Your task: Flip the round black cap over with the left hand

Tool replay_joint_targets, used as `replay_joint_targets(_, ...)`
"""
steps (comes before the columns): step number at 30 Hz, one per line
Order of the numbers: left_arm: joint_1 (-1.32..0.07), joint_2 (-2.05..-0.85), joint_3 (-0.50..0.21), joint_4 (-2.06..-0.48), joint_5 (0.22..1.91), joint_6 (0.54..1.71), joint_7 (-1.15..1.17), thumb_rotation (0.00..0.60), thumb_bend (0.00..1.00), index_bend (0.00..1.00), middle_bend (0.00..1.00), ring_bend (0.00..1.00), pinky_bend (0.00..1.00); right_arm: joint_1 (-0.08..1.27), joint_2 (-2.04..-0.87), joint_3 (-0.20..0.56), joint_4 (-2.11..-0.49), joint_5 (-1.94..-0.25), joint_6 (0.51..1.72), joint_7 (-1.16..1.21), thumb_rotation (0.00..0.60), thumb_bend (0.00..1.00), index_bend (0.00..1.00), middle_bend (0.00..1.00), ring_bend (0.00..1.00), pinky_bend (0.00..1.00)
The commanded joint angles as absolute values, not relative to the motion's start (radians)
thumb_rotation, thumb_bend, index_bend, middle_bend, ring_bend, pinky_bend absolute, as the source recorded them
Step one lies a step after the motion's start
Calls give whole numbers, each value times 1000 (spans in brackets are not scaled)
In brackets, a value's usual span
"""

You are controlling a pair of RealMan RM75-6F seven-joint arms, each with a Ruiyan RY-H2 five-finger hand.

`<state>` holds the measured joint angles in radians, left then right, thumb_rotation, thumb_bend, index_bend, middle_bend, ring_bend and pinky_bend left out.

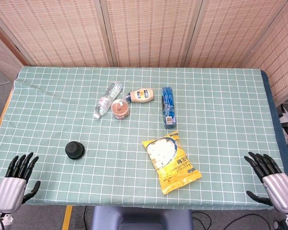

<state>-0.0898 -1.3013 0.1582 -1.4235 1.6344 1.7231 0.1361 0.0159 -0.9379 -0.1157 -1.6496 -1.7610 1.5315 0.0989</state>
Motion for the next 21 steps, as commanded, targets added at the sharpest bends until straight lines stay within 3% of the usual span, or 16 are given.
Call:
replay_joint_targets(1,-118,-1271,155,-1465,1658,1670,154,600,389,0,0,0,4,16,-936,-115,-1648,-1767,1537,104,600,107,0,0,0,0)
replay_joint_targets(7,-323,-1100,104,-1716,1623,1353,136,600,391,0,0,0,1,28,-932,-127,-1641,-1786,1519,136,600,106,0,0,0,0)
replay_joint_targets(14,-557,-1019,-21,-1884,1207,901,241,600,377,0,0,0,0,32,-934,-125,-1637,-1782,1505,112,600,106,0,0,0,0)
replay_joint_targets(21,-687,-1103,-56,-1813,934,830,428,600,330,0,0,0,0,39,-931,-119,-1643,-1751,1477,97,600,107,0,0,0,0)
